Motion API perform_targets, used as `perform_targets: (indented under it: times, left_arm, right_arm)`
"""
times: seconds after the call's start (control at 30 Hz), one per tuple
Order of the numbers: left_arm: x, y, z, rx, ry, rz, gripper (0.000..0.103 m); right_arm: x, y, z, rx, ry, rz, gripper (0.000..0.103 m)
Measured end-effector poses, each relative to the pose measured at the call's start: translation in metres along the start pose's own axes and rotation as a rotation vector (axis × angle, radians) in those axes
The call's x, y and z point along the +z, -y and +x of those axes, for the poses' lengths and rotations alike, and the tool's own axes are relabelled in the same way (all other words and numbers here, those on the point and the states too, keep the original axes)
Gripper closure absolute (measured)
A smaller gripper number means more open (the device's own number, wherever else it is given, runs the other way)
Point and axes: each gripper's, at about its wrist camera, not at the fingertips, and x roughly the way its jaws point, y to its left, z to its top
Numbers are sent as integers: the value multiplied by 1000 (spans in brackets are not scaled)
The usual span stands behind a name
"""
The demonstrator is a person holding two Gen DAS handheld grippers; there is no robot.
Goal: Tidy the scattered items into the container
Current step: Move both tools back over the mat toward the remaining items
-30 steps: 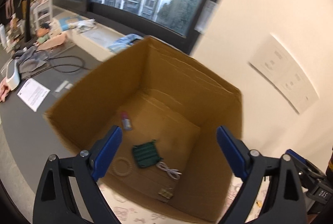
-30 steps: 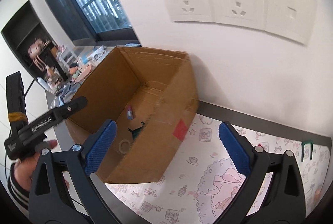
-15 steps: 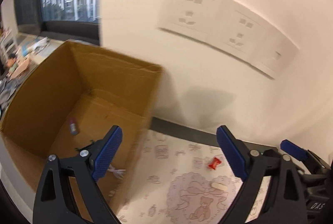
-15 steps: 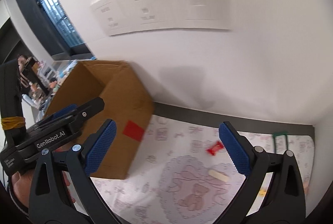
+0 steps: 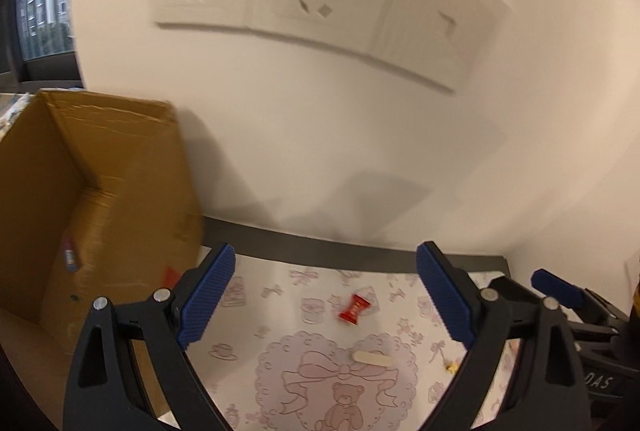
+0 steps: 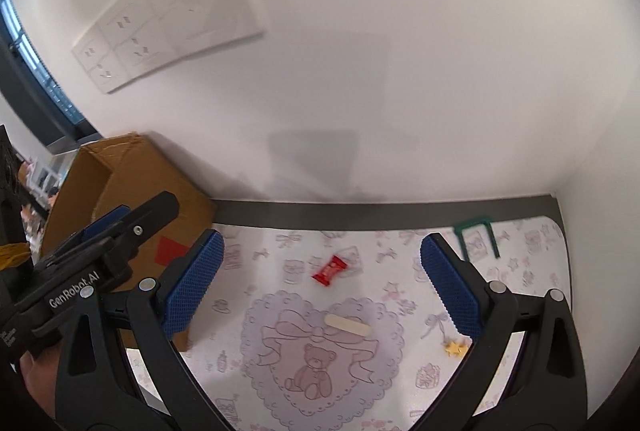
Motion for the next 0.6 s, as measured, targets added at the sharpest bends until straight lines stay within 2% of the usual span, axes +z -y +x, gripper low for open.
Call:
perform_targets:
  times: [0.27,0.6]
  left_arm:
    - [-13,16,24,-3,-50,24,12]
    - [-29,38,33,-4,-95,75,12]
  right_arm:
    - [-12,15,2,-23,-15,29,3]
    - [-23,42,-3,-40,-27,83,3]
